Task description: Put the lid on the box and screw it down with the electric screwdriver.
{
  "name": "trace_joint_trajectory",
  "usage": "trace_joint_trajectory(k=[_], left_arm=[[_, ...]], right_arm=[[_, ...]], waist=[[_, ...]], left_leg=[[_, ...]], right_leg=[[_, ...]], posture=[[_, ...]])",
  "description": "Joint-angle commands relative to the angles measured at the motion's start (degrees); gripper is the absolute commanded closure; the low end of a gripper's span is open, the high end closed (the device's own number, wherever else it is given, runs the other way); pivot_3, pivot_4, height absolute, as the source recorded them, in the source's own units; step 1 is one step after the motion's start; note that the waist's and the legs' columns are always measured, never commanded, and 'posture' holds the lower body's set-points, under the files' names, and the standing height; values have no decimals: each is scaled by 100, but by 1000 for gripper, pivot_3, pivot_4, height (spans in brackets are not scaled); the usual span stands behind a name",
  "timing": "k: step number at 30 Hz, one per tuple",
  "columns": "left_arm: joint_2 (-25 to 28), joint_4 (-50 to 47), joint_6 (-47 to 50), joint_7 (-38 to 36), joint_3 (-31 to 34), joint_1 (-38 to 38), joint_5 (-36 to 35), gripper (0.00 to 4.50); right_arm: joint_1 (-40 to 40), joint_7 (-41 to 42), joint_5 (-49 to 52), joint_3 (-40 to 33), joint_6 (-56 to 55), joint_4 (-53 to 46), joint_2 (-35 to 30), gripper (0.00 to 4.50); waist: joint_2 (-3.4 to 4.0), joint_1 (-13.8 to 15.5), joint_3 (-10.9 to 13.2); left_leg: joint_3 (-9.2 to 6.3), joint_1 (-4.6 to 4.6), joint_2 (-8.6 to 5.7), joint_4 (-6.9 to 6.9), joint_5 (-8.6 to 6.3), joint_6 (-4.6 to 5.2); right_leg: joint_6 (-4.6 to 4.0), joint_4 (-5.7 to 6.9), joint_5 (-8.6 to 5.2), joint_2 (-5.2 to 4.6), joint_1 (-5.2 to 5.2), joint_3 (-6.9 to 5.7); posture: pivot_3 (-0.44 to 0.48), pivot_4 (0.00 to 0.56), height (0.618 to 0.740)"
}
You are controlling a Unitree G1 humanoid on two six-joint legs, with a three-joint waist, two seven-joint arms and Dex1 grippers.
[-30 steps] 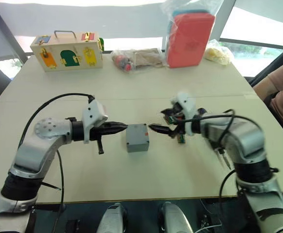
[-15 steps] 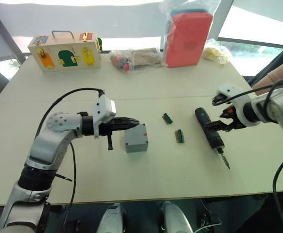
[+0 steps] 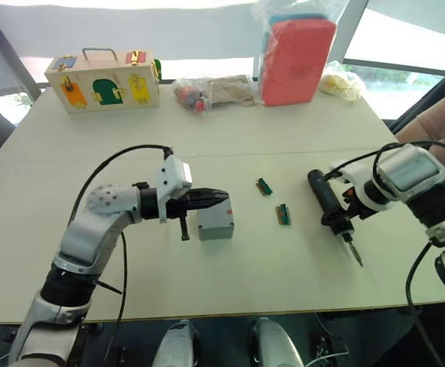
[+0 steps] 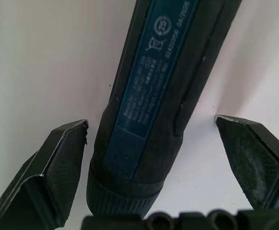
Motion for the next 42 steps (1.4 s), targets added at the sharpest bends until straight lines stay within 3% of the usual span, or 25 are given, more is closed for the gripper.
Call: trace_joint_trajectory(k=[1,5,9,12,15,18,20,22,24,27,34,42], left_arm=[[-34,-248,15,245,102,-19,5,4500],[30,-279,49,273,61,21,-23,4500],[203,-149,-19,171,93,42,49,4500],[307,-15,-42,137,124,53,61,4500],[328,93,34,87,79,-38,13,4500],[421,214,-49,-99,36,-60,47,4500],[483,520,-156,-324,-107,-224,195,4500],[527,707,-216,-506,-188,-320,253,4500],[506,842,-211,-609,-193,-381,221,4500],[438,1232,-377,-761,-287,-483,349,4500],[123,1962,-541,-930,-469,-702,527,4500],[41,2344,-844,-1033,-575,-740,839,4500]], right_arm=[[-205,296,-143,181,-94,127,140,1075],[-456,336,-318,35,-189,492,334,2503],[-799,160,-398,-513,-198,746,448,2639],[-917,66,-315,-1026,-188,194,279,2639],[-741,-105,62,-2127,-119,-800,238,2639],[-283,-473,422,-3324,-195,-1744,633,2639],[312,-932,1185,-5022,-861,-3053,1744,2639],[719,-1323,1696,-5967,-1177,-3886,2667,2639],[1104,-1732,1643,-6003,-1633,-4392,3113,2639],[1894,-1860,1395,-5601,-3253,-4840,3842,2639],[2913,-1956,777,-4511,-5303,-4663,4443,2639],[3264,-2184,485,-3990,-6258,-4133,4723,2639]], waist=[[0,-2,0],[0,-20,0],[10,-27,6],[49,-5,30],[60,10,41],[58,8,42],[31,-7,31],[52,-28,43],[52,-5,44],[45,41,40],[43,-7,42],[44,-26,43]], left_leg=[[0,0,0,0,0,0],[0,1,0,-1,0,0],[2,1,0,-1,0,0],[3,0,-2,-2,0,0],[1,-10,-3,-2,0,-1],[-1,-13,-3,-2,0,-1],[-4,-13,-2,0,0,-1],[0,-6,4,4,0,-1],[-3,-6,3,-1,2,-4],[-13,-12,1,4,4,-6],[-4,-8,-24,13,4,-6],[-10,-2,-9,8,4,-7]], right_leg=[[0,0,0,0,0,0],[0,2,0,2,0,-1],[0,8,0,2,-5,0],[0,13,0,1,-9,0],[0,14,0,0,-17,-1],[1,17,0,1,-20,-3],[1,20,0,2,-18,-5],[2,29,0,13,-17,-3],[2,46,-1,12,-24,0],[1,42,-2,7,-17,-15],[3,40,0,-14,-10,2],[3,47,-3,7,-13,-4]], posture=[[0,150,730],[0,150,730],[0,150,730],[0,150,730],[0,150,730],[0,150,730],[0,150,730],[0,150,730],[0,150,730],[0,150,730],[0,150,730],[0,150,730]])
